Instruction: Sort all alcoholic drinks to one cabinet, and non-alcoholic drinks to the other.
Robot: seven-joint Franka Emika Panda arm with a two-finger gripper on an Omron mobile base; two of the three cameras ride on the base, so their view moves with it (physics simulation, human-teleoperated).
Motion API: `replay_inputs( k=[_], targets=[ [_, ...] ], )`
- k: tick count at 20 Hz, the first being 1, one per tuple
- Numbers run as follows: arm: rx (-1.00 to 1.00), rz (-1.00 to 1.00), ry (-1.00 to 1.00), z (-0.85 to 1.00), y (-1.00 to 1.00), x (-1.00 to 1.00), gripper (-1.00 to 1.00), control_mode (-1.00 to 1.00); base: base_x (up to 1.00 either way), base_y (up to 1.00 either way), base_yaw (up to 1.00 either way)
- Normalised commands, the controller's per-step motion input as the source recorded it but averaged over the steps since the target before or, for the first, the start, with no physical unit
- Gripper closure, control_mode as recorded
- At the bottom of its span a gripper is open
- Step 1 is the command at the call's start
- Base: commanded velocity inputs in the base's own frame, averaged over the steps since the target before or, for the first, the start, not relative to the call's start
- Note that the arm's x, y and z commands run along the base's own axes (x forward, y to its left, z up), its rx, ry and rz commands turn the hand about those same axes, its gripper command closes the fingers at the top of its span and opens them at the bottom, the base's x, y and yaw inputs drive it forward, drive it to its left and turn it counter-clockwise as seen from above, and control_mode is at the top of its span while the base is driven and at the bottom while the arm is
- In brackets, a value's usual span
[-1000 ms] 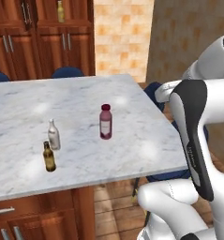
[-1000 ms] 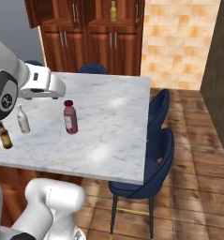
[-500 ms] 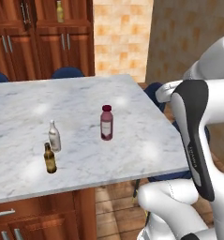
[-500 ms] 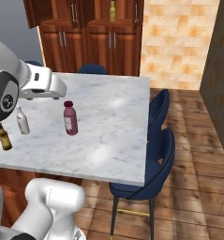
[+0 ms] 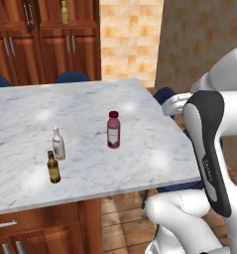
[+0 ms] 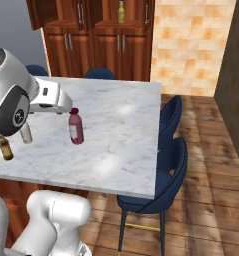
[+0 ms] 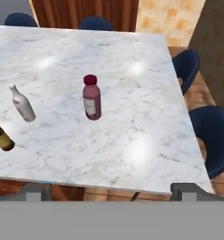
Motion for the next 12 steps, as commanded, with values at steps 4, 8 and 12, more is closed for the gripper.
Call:
replay_inputs(
  k=[4,8,12],
  targets=[
    [0.01,0.03,0.01,-0.84,0.76,0.12,-1.00,-1.00,0.00,0.00,0.00],
    [-0.03,0.00,0.03,-0.74,0.87,0.49,-1.00,-1.00,0.00,0.00,0.00],
    [0.00,-0.03,0.00,-0.36,0.33,0.56,-1.00,-1.00,0.00,0.00,0.00]
  ],
)
